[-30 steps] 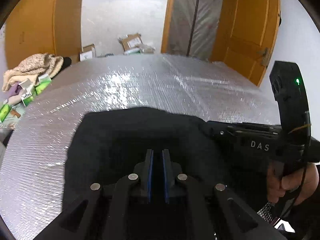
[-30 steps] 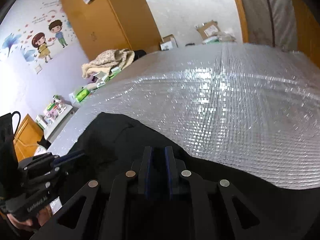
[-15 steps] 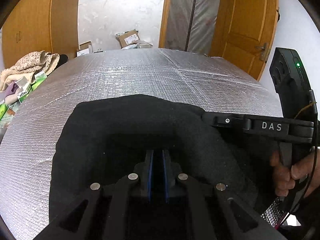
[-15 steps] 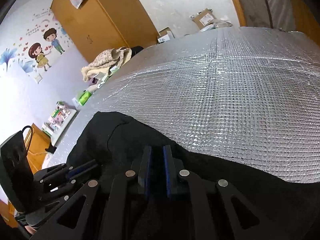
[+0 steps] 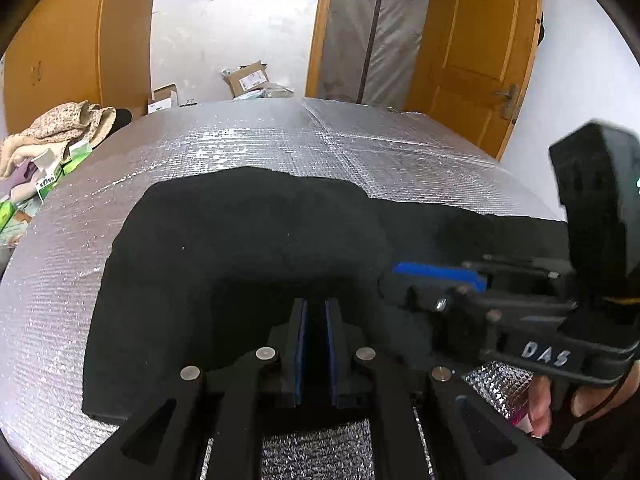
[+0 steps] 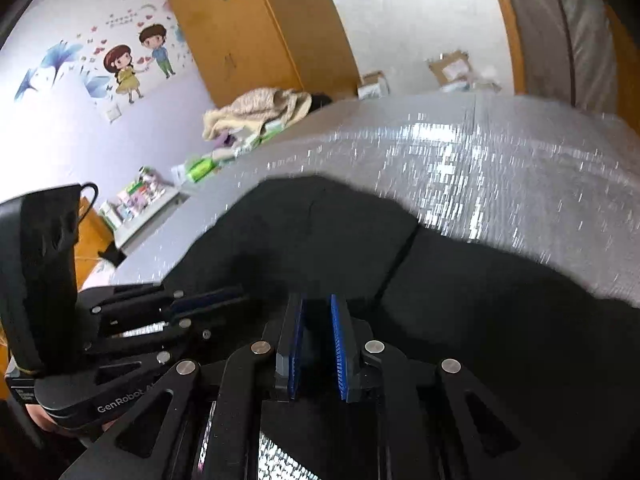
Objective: Fold clothes
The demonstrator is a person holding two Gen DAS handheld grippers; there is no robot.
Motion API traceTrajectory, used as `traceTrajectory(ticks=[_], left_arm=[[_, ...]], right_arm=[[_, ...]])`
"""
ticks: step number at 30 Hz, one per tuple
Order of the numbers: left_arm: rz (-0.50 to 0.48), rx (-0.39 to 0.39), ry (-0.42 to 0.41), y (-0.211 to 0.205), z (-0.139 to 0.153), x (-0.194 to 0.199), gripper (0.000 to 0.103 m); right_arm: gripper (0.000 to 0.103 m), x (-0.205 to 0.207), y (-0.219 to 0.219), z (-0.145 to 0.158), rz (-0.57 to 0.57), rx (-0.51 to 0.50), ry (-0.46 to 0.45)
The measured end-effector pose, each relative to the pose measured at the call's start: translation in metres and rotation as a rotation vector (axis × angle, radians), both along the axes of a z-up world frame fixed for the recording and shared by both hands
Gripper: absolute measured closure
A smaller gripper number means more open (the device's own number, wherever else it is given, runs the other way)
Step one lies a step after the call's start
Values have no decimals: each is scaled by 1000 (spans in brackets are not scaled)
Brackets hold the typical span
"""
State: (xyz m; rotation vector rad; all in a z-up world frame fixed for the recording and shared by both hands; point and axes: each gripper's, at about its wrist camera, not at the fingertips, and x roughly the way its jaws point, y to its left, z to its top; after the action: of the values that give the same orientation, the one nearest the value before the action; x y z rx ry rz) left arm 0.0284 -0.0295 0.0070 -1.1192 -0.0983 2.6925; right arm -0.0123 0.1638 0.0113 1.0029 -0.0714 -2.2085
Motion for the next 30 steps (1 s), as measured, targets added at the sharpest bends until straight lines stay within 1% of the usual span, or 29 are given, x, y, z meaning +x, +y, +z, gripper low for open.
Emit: traceTrajectory(ticks=[3, 5, 7, 10, 12, 15, 17, 21, 24, 27, 30], left_arm=[[10, 7, 2, -4, 3, 1, 95], [-1, 7, 18, -3, 6, 7, 95], [-7, 0, 10, -1, 1, 8, 95], [-3, 0, 7, 3, -4, 10, 95], [1, -1, 7, 4, -2, 11, 95], [0, 15, 15, 2, 4, 11, 95], [4, 7, 20, -1, 8, 8, 95], [23, 2, 12, -4, 11, -5, 95], [17, -7, 44, -2, 22, -18, 95], [24, -17, 61, 0, 30, -39, 95], [8, -9, 51, 5, 31, -64, 95]], right_arm=[[87, 1, 5, -4, -13, -1, -19], [87, 8, 8, 2, -8, -7, 1], [87, 15, 9, 6, 16, -9, 18], [87, 15, 7, -4, 32, 13, -14], [87, 16, 12, -5, 24, 0, -22], [87, 20, 17, 0, 17, -4, -9], [87, 23, 17, 1, 29, -5, -4], [87, 20, 15, -1, 43, 4, -22], [87, 17, 15, -3, 41, 7, -36], [87, 19, 24, 1, 9, -10, -20], [87, 20, 43, 5, -54, -31, -7]])
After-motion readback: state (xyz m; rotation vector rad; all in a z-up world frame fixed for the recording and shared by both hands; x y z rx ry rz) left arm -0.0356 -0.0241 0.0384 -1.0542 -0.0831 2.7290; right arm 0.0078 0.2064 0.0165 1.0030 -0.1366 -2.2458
